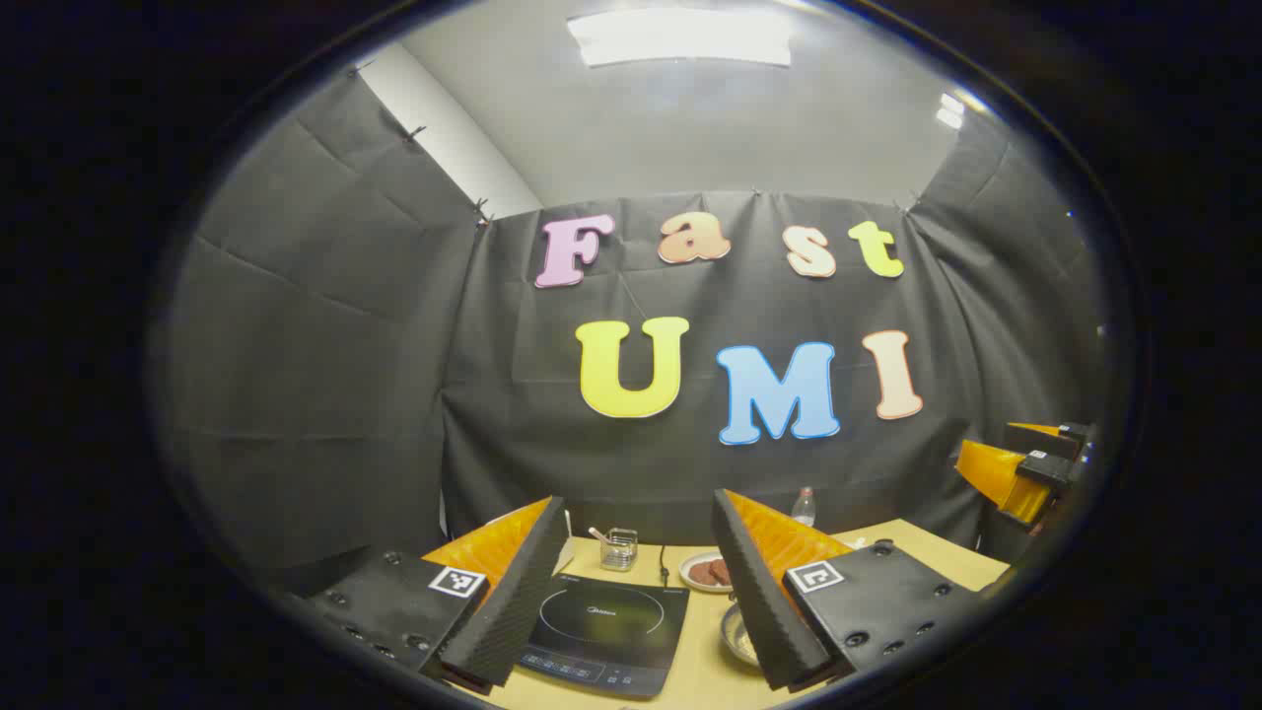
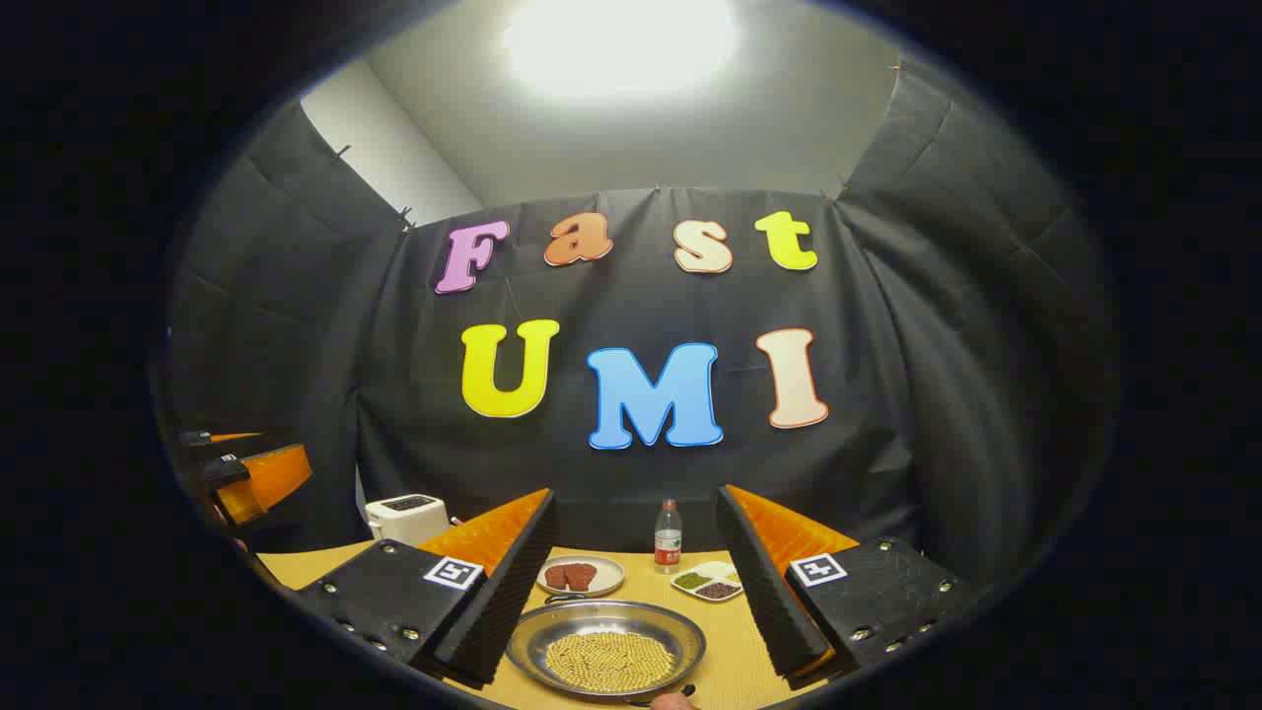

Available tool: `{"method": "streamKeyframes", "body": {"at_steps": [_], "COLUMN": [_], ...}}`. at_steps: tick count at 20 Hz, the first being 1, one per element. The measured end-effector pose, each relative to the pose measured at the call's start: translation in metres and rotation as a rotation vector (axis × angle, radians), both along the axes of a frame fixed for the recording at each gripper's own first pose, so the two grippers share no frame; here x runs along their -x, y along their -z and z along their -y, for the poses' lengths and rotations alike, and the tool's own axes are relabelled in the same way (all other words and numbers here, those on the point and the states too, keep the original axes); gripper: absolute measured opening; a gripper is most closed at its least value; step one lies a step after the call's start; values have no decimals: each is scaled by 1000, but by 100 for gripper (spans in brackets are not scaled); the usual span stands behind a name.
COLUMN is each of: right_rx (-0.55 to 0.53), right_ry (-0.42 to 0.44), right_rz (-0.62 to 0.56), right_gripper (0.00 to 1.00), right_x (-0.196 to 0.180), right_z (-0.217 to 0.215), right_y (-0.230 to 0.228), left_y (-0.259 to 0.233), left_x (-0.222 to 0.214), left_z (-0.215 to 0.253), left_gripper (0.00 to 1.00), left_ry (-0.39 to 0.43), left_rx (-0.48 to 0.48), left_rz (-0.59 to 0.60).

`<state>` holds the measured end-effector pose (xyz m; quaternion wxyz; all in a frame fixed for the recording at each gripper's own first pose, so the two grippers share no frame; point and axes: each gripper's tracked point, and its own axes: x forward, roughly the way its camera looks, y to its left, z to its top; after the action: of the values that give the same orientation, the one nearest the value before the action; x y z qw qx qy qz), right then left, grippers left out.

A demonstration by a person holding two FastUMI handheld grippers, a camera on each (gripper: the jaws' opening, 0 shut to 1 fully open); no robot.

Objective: First push the handle of the pot to place it horizontally, then grasp the pot with both hands and set it on the induction cooktop.

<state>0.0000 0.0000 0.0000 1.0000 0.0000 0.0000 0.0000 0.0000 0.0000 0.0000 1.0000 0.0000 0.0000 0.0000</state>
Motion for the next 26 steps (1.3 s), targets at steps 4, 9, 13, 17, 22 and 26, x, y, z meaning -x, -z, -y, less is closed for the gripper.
{"method": "streamKeyframes", "body": {"at_steps": [4, 9, 13, 17, 22, 26], "right_rx": [8, 24, 38, 39, 35, 48], "right_ry": [9, 29, 42, 45, 63, 108], "right_rz": [3, 2, 1, -7, -48, -82], "right_gripper": [98, 98, 98, 98, 97, 78], "right_x": [0, 2, 3, 2, -2, 0], "right_z": [-1, 0, 0, -6, -12, -11], "right_y": [-1, -3, -3, 0, 11, 20], "left_y": [0, 4, 2, 5, 8, 13], "left_x": [-2, -9, -13, -16, -18, -20], "left_z": [-6, -17, -25, -34, -53, -74], "left_gripper": [99, 96, 92, 96, 95, 95], "left_ry": [4, 12, 17, 21, 28, 38], "left_rx": [10, 22, 20, 17, 8, 12], "left_rz": [3, -10, 0, -2, -2, -1]}}
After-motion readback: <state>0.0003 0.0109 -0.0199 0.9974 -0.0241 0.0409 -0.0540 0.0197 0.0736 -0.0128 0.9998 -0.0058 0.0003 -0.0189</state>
